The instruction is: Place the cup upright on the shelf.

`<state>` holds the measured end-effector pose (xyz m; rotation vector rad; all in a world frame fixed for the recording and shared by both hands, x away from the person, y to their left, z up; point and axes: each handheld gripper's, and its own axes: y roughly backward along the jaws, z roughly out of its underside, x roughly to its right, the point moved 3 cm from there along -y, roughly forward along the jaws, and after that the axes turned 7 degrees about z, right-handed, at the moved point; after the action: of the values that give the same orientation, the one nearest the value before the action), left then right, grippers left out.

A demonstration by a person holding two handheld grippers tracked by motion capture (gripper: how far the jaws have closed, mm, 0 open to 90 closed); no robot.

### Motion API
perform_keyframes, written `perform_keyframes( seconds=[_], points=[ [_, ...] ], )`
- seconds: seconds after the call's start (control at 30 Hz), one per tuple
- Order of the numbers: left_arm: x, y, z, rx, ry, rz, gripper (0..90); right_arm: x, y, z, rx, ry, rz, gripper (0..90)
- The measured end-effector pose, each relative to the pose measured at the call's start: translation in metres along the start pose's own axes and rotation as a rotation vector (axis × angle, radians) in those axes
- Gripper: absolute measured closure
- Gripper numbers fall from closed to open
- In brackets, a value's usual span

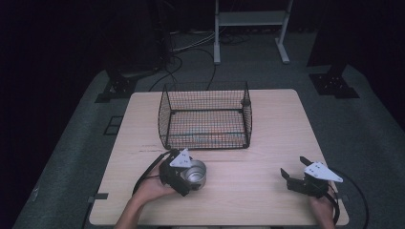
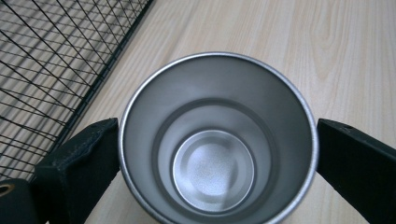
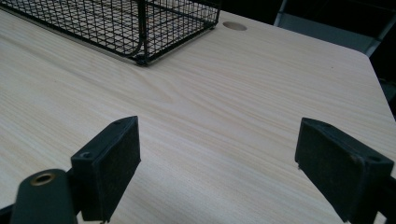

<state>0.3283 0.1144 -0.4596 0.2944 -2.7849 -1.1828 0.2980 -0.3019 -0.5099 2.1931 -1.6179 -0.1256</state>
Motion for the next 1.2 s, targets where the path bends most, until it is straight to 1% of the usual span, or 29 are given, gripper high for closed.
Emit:
perform_keyframes(
  seconds=[0.07,0.23,0.3,0.33,0.37,0.57,0.63,0.7,0.73,0.83,0.87,0.97,1.0,1.03,1.2],
  points=[
    [-0.003,-0.004,0.001,-0.015,0.009,0.012,1.3,0.000,0.000,0.000,0.002,0.001,-0.002,13.4],
    [-0.005,-0.006,0.001,-0.015,0.020,0.033,3.3,0.000,0.000,0.000,0.002,0.000,-0.003,13.4],
    [-0.008,-0.008,0.001,-0.028,0.025,0.046,6.0,0.000,0.000,0.000,0.003,0.000,-0.004,13.5],
    [-0.008,-0.008,0.001,-0.028,0.025,0.046,8.8,0.000,0.000,0.000,0.003,0.000,-0.004,13.5],
    [-0.008,-0.008,0.001,-0.024,0.026,0.064,11.7,0.000,0.000,0.000,0.003,0.001,-0.004,13.4],
    [-0.009,-0.007,0.001,-0.030,0.031,0.072,13.5,0.000,0.000,0.000,0.003,-0.001,-0.004,13.4],
    [-0.009,-0.006,-0.001,-0.023,0.034,0.071,13.5,0.000,0.000,0.000,0.003,-0.001,-0.004,13.4],
    [-0.009,-0.002,-0.006,-0.004,0.035,0.077,13.6,0.000,0.000,0.000,0.002,-0.005,-0.003,13.5],
    [-0.009,-0.002,-0.006,-0.004,0.035,0.077,13.6,0.000,0.000,0.000,0.002,-0.005,-0.003,13.5],
    [-0.009,0.006,-0.015,0.004,0.019,0.073,13.6,0.000,0.000,0.000,0.005,0.001,-0.003,13.4],
    [-0.009,0.006,-0.015,0.004,0.019,0.073,13.6,0.000,0.000,0.000,0.005,0.001,-0.003,13.4],
    [-0.011,0.012,-0.024,0.006,0.008,0.074,13.7,0.000,0.000,0.000,0.004,-0.001,-0.002,13.4],
    [-0.011,0.012,-0.024,0.006,0.008,0.074,13.7,0.000,0.000,0.000,0.004,-0.001,-0.002,13.4],
    [-0.012,0.015,-0.029,0.010,0.002,0.078,13.6,0.000,0.000,0.000,0.005,0.000,-0.002,13.5],
    [-0.013,0.018,-0.039,-0.008,-0.014,0.081,13.7,0.000,0.000,0.000,0.003,-0.003,-0.003,13.5]
  ],
)
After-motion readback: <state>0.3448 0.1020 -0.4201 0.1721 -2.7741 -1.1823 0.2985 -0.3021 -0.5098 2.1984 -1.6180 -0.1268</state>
